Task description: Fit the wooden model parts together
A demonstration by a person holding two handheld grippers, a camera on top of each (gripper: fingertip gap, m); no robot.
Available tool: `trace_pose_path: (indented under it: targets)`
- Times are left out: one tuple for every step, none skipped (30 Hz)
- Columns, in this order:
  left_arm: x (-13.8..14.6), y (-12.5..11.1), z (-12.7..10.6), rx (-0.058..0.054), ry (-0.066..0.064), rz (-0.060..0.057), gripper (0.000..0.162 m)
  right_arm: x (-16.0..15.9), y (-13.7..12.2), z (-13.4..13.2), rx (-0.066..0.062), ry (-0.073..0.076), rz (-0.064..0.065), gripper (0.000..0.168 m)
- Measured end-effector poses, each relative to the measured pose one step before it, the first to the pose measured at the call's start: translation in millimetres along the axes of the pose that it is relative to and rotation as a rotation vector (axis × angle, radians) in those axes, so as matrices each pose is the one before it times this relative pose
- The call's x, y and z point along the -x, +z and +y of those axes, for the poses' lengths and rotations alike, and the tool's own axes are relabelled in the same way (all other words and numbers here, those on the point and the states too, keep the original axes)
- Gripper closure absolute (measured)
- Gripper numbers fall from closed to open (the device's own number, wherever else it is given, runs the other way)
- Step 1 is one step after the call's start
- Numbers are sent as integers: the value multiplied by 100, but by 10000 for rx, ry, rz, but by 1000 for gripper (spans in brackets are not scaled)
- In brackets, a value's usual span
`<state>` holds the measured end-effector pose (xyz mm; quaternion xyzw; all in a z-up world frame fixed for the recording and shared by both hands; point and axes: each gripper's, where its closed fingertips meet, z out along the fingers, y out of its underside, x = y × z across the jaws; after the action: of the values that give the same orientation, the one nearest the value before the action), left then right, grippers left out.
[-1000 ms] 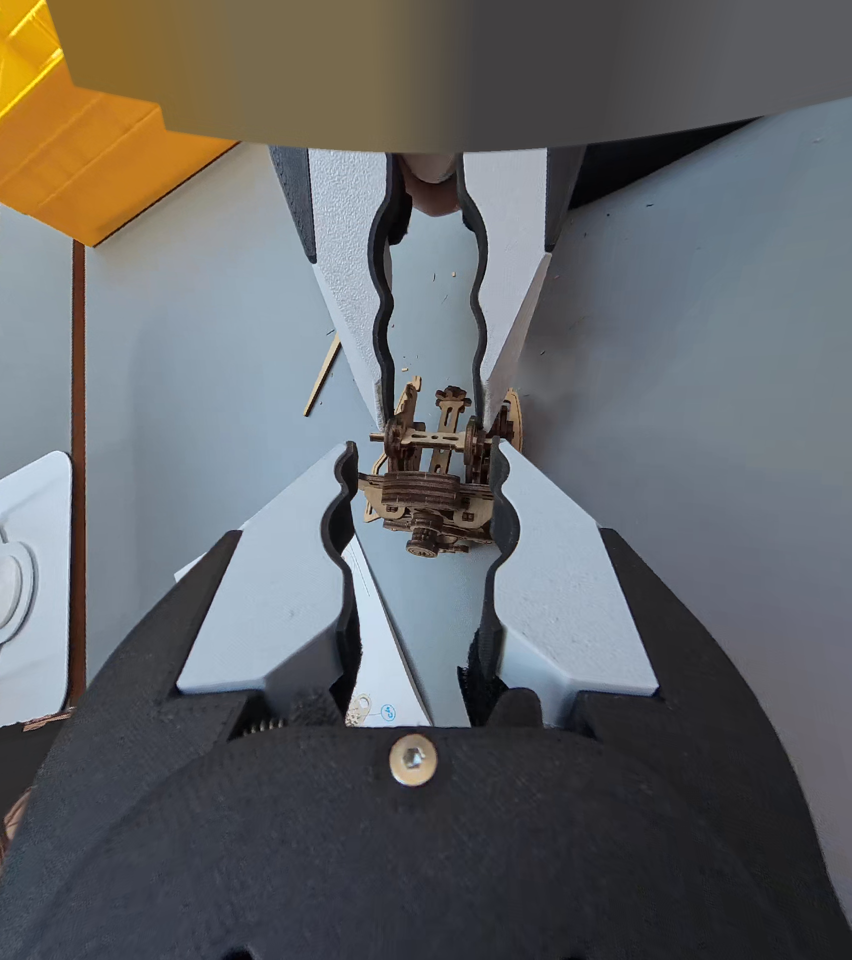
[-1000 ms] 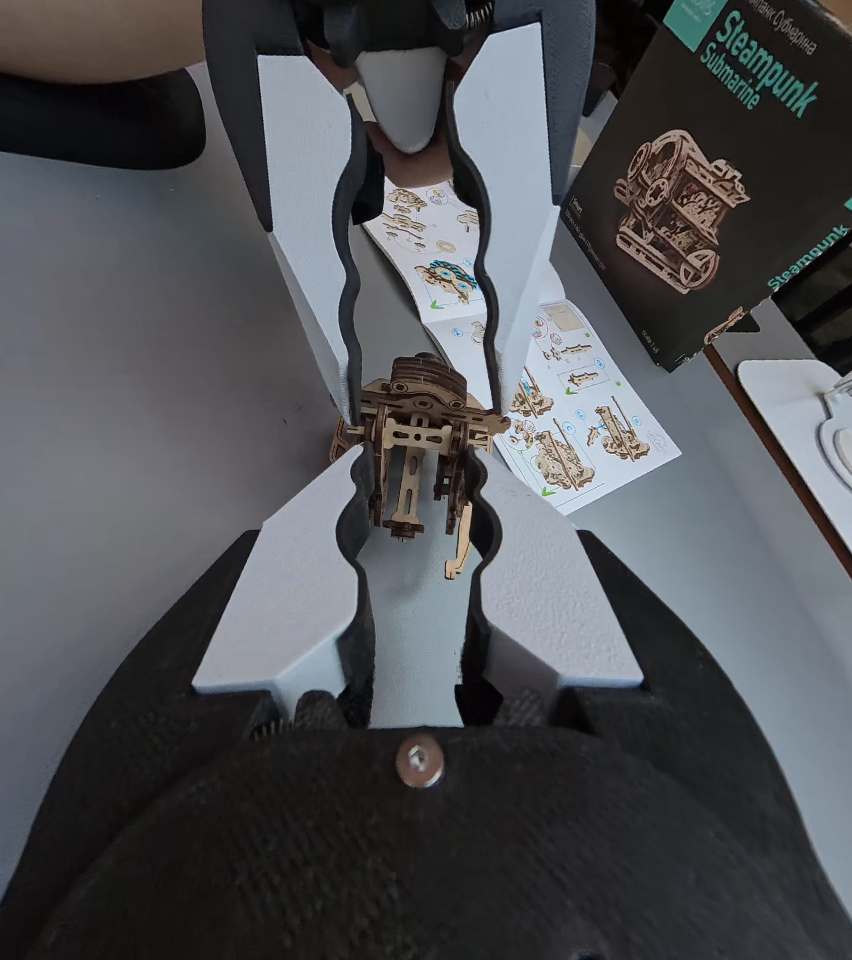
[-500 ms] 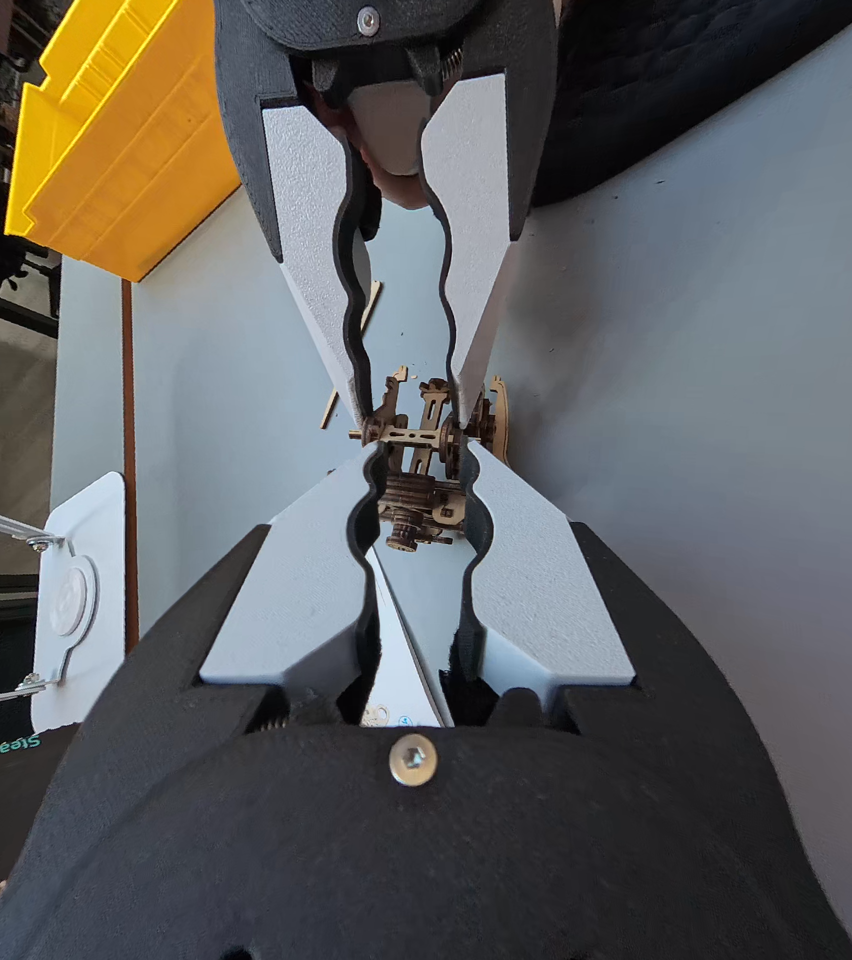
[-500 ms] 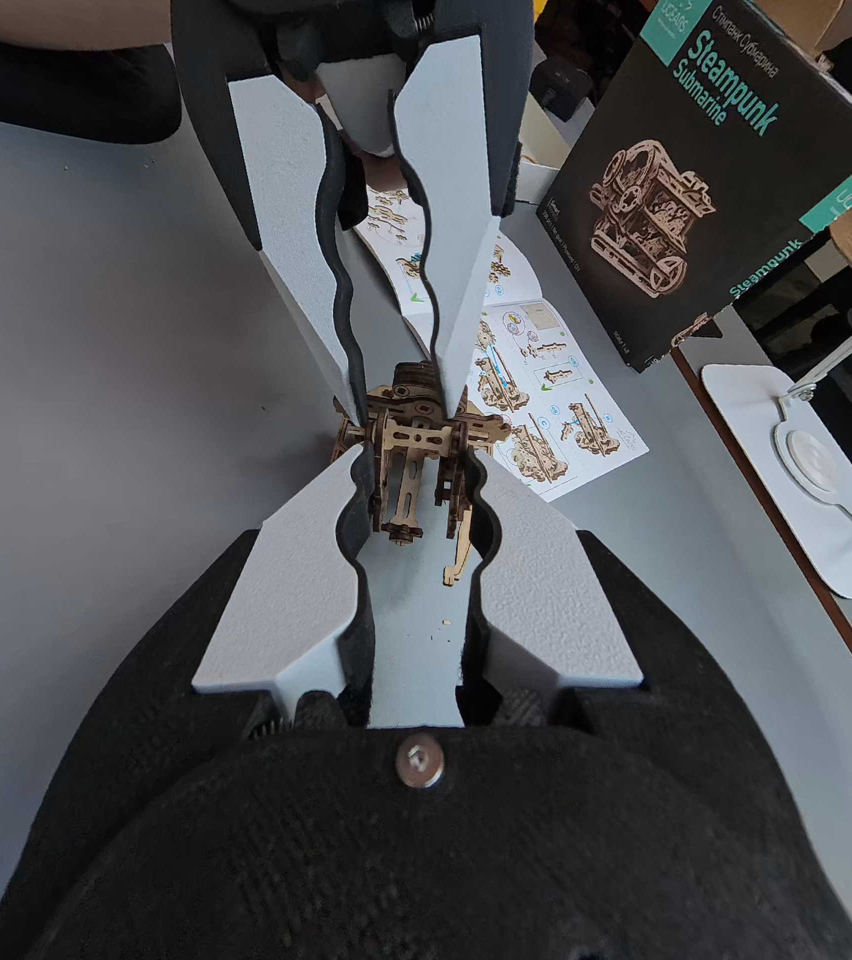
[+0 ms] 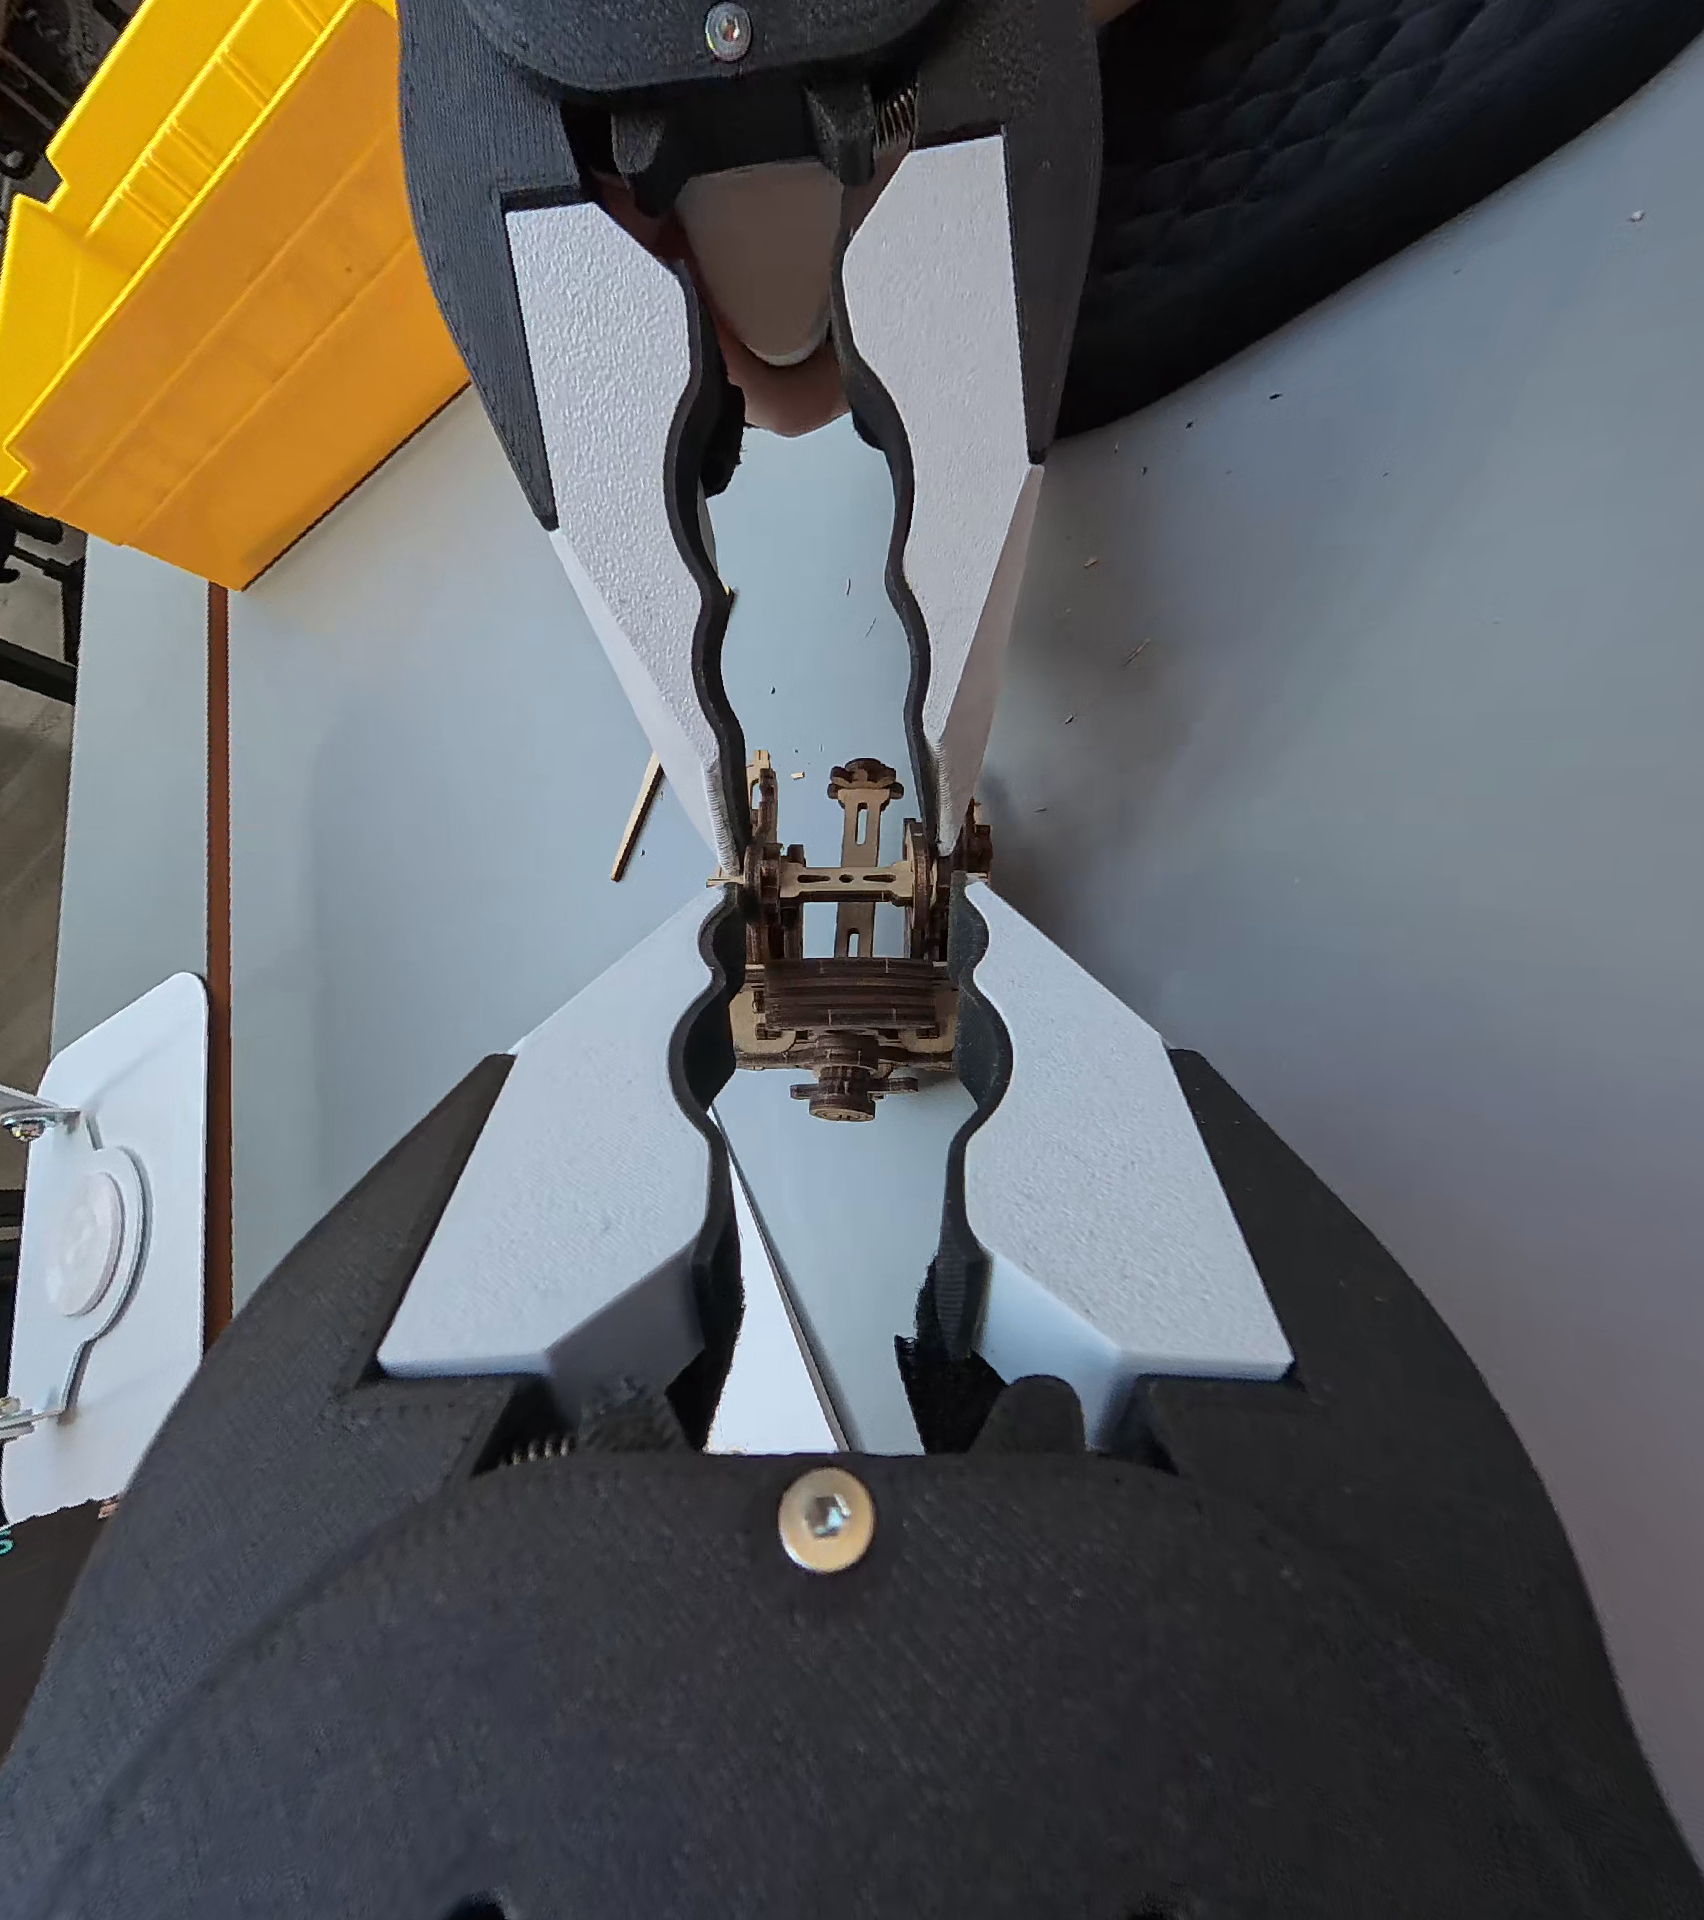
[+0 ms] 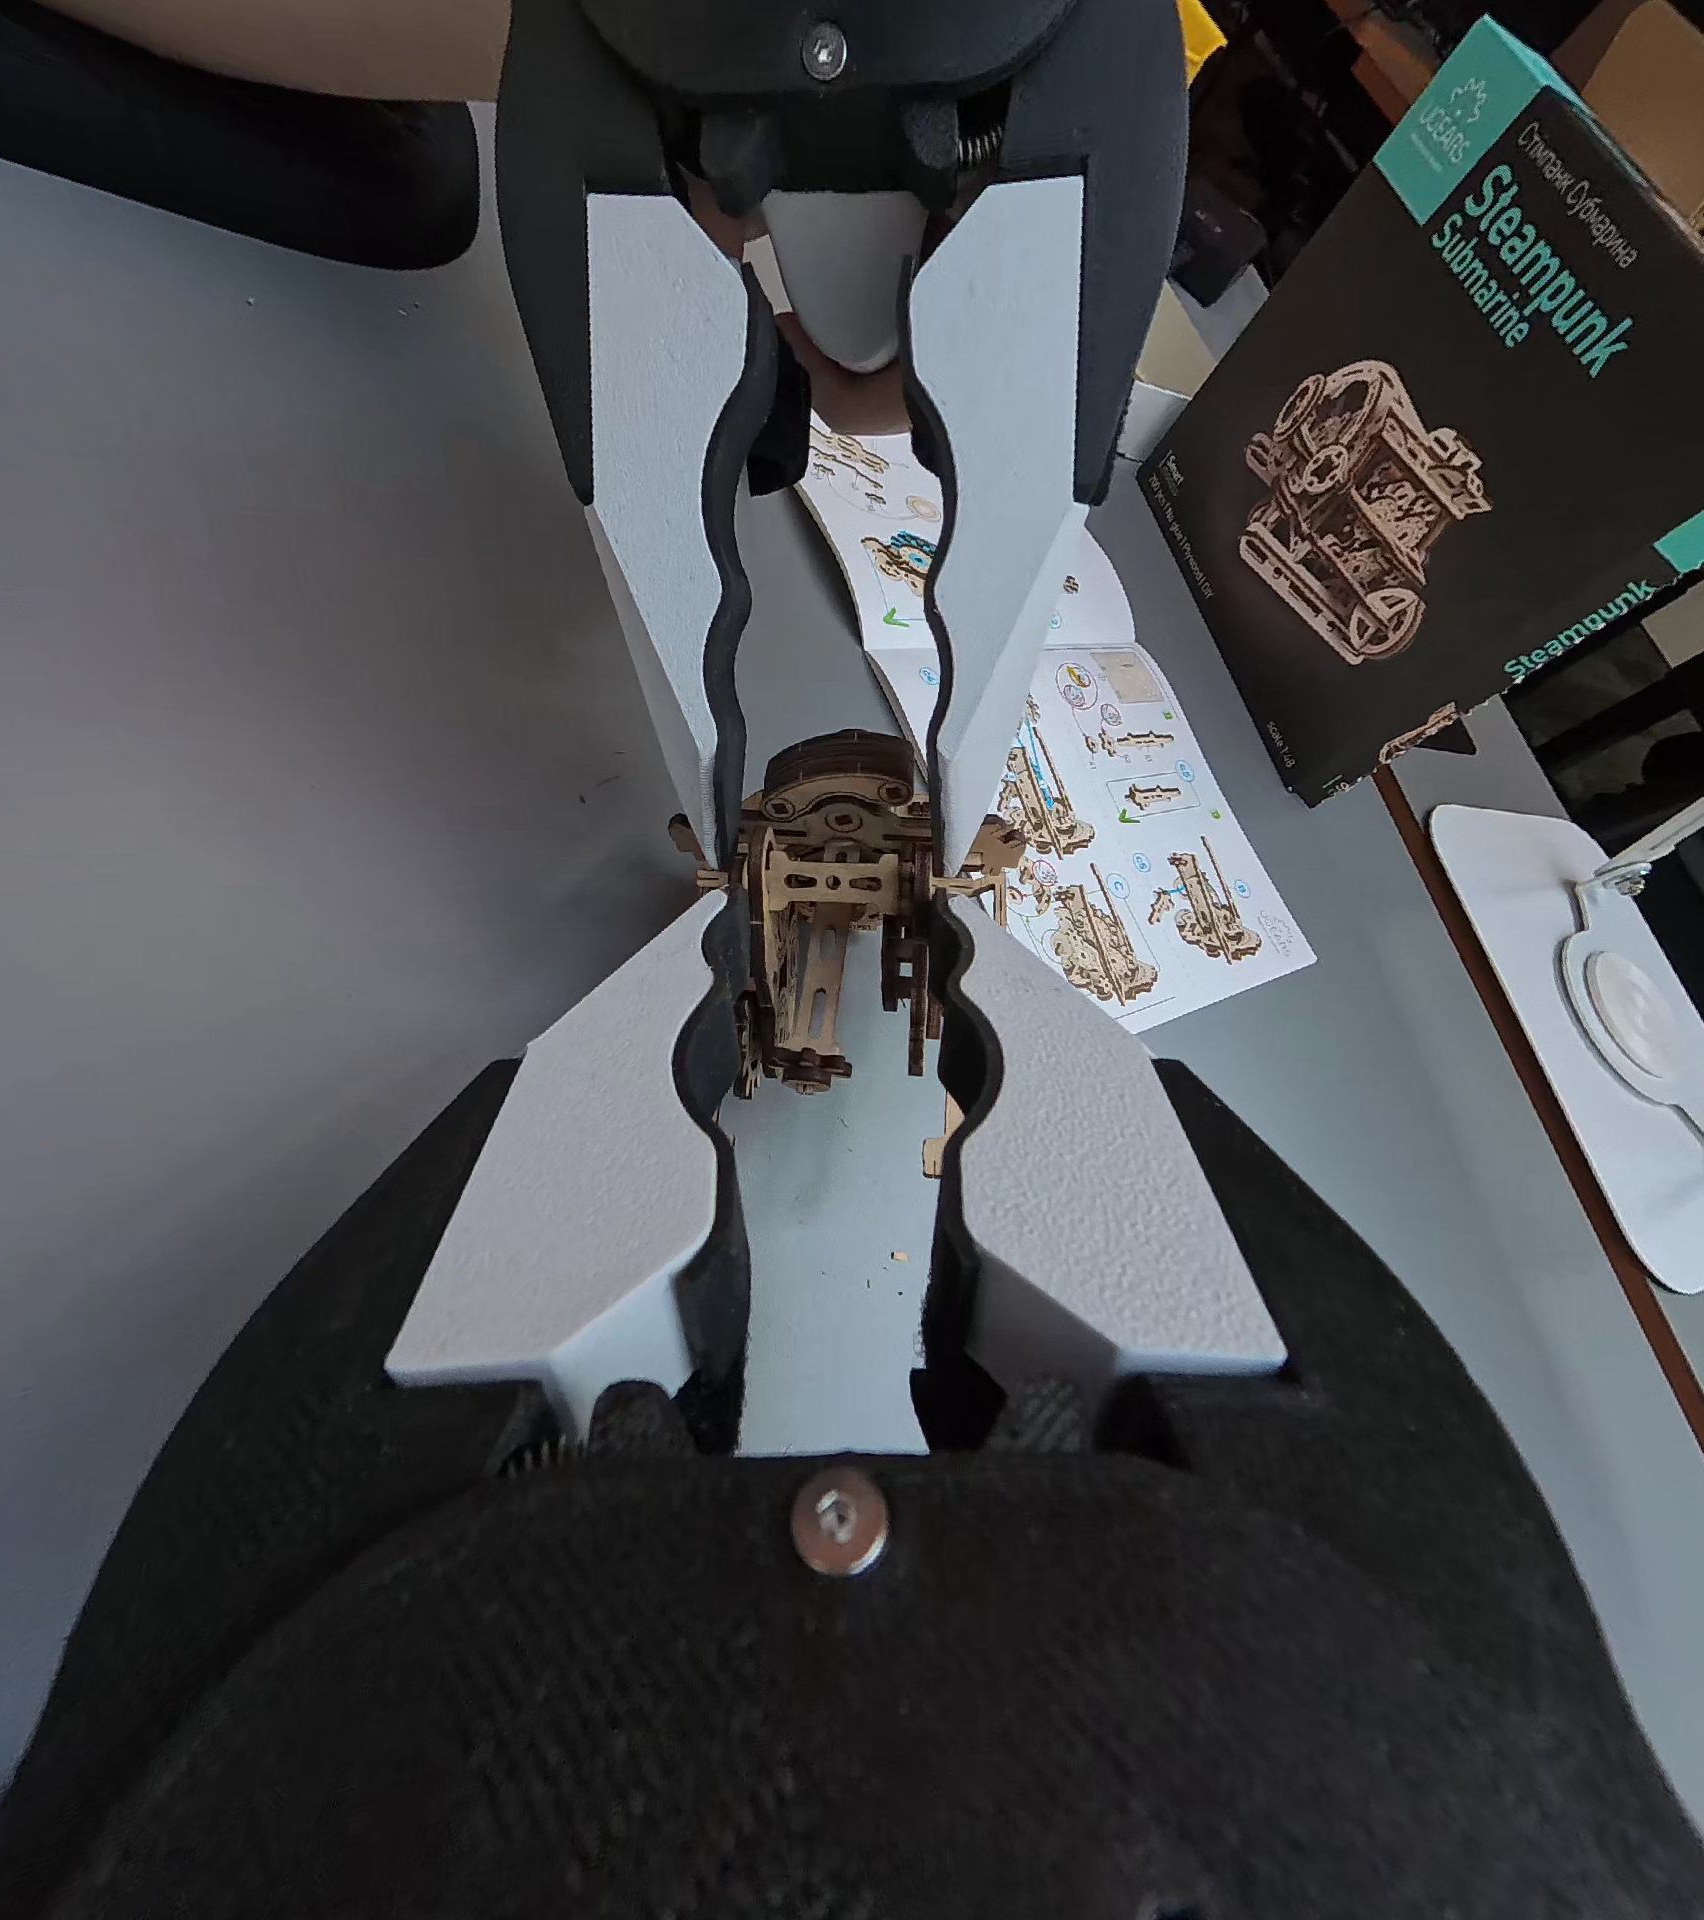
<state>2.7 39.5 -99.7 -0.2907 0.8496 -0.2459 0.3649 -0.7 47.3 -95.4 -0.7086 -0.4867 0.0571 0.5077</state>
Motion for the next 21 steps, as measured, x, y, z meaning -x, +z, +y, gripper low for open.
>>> trace_pose_path:
  targets:
    - [-19,38,2,15,86,-36,125,26,8,41,40,-44,1,136]
    - [-23,16,2,12,78,-24,125,29,2,20,17,-33,-9,136]
    - [30,17,-3,24,64,-50,125,-25,-16,-13,-14,-25,18,136]
    - [88,17,23,39,44,-72,125,-81,-33,-17,-30,-15,45,136]
    - [94,32,2,32,44,-76,125,-91,-53,-75,-73,-24,34,136]
    - [77,50,11,18,47,-73,125,-66,-125,-224,-165,1,8,136]
    - [97,67,34,13,18,-80,125,-70,-178,-331,-219,51,-12,136]
    - [86,84,72,22,-13,-62,126,-96,-185,-302,-192,70,-6,135]
    - [64,53,44,-13,-44,-22,126,-158,-152,-146,-97,20,39,134]
    - [61,11,-37,-63,-84,-2,126,-232,-88,125,62,-57,82,131]
    - [71,-19,-19,-55,-85,-9,126,-133,-11,315,153,-72,20,127]
    - [123,-23,-26,-61,-63,-39,126,-21,32,304,123,-18,-37,125]
    - [122,-32,-32,-71,-45,-48,126,47,51,175,21,29,-59,125]
    - [113,-24,-34,-73,-36,-57,125,76,67,88,-25,65,-54,125]
    - [93,-20,-73,-79,-39,-43,126,51,69,72,-33,24,-32,127]
    - [-1,-22,-90,-80,-63,12,126,-7,69,133,30,-29,21,127]
    - [-55,-8,-102,-75,-93,62,126,-20,58,148,74,-49,32,127]
    - [-82,5,-107,-68,-103,78,126,-25,11,6,-7,-91,64,127]
    - [-43,18,-73,-49,-90,56,126,-13,-18,-55,-37,-124,64,129]
    - [7,5,-27,-23,-70,15,126,109,-6,-33,1,-141,-7,130]
    - [29,21,-10,-20,-79,9,126,-16,21,29,45,-110,68,131]
